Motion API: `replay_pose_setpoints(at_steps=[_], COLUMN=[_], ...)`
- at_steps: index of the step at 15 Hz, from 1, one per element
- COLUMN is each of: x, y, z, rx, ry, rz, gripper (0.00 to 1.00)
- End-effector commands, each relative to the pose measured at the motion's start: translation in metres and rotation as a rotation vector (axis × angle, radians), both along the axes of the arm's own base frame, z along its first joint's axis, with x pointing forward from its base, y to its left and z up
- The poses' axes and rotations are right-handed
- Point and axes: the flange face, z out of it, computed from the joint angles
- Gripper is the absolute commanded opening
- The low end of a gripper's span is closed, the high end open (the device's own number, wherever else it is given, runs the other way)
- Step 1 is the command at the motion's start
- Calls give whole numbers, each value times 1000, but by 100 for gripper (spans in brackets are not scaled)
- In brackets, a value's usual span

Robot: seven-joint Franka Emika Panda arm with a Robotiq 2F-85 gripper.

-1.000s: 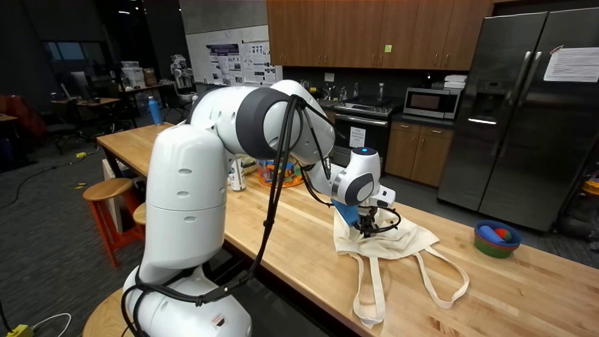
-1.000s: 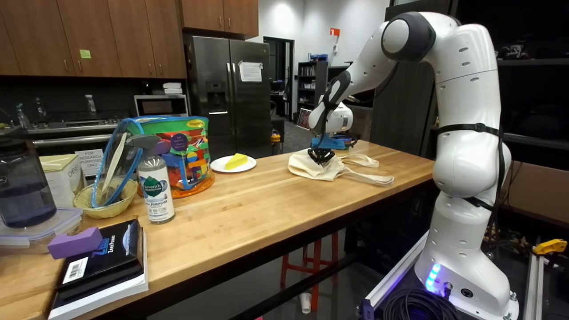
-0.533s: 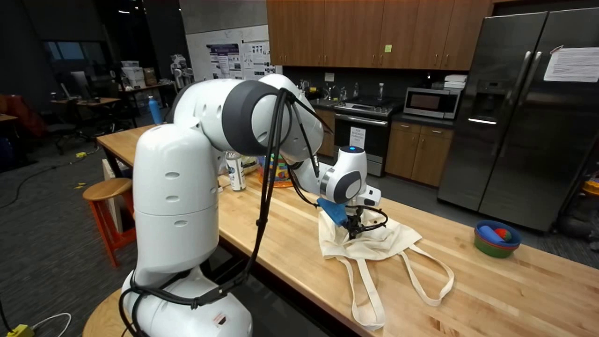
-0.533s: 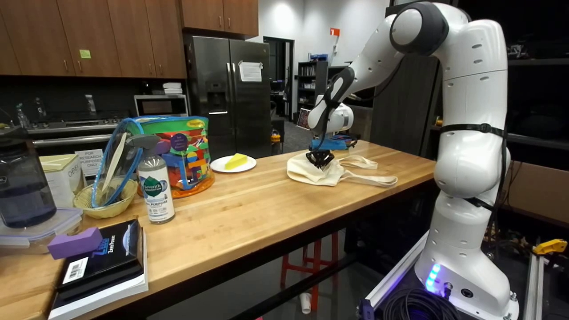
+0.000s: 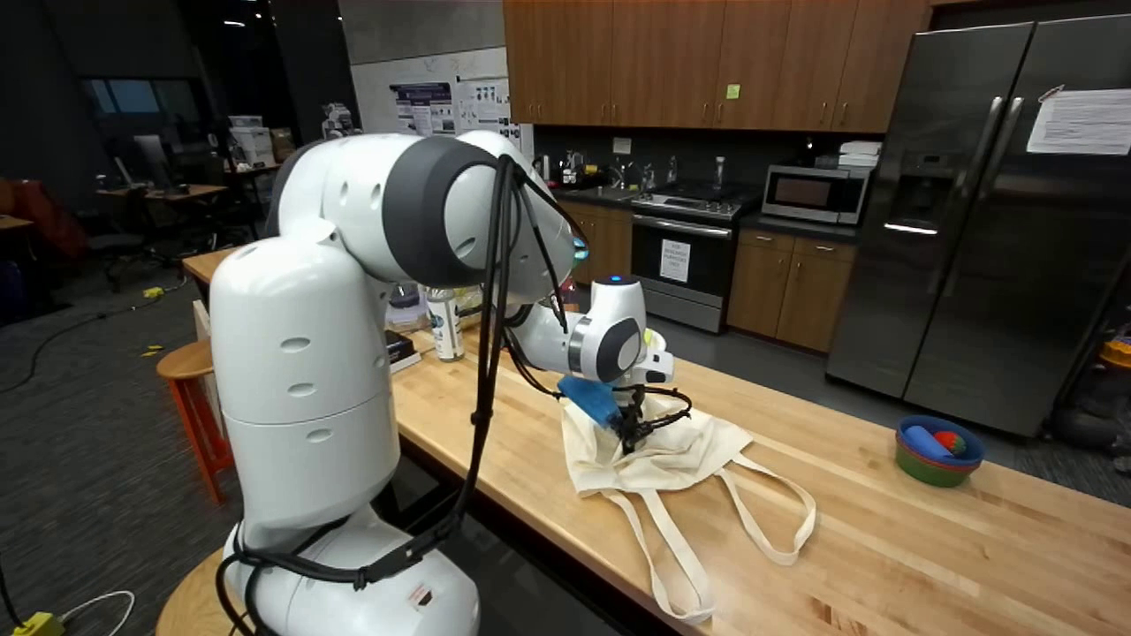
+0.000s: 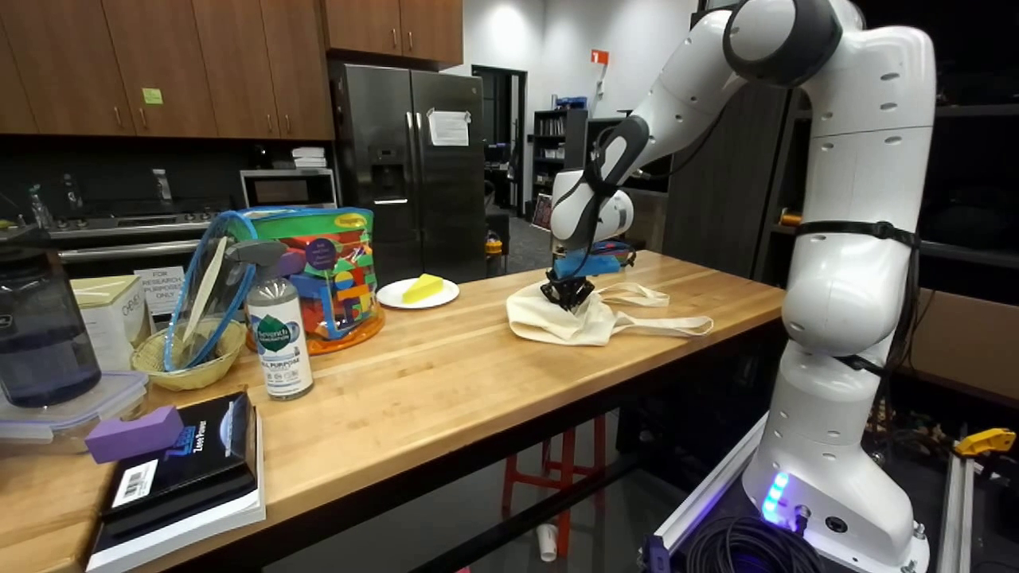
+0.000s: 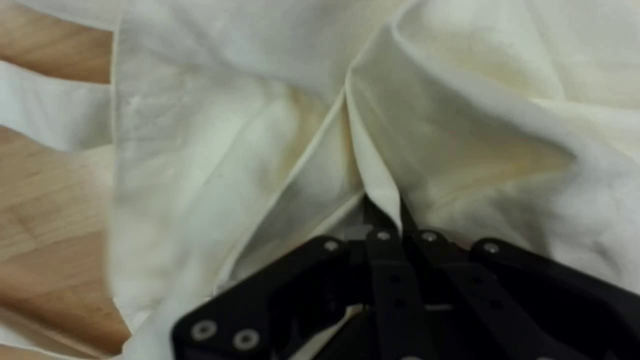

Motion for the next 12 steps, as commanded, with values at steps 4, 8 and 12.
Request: replay_pose_setpoints(at_steps=[4,8,12], x=[-59,-77,-80], y=[101,176,240], z=[-11,2,32], rx=[-34,-54,-79], ry=[28,-27,-163], rz=[131,236,291], gripper=[1,1,1])
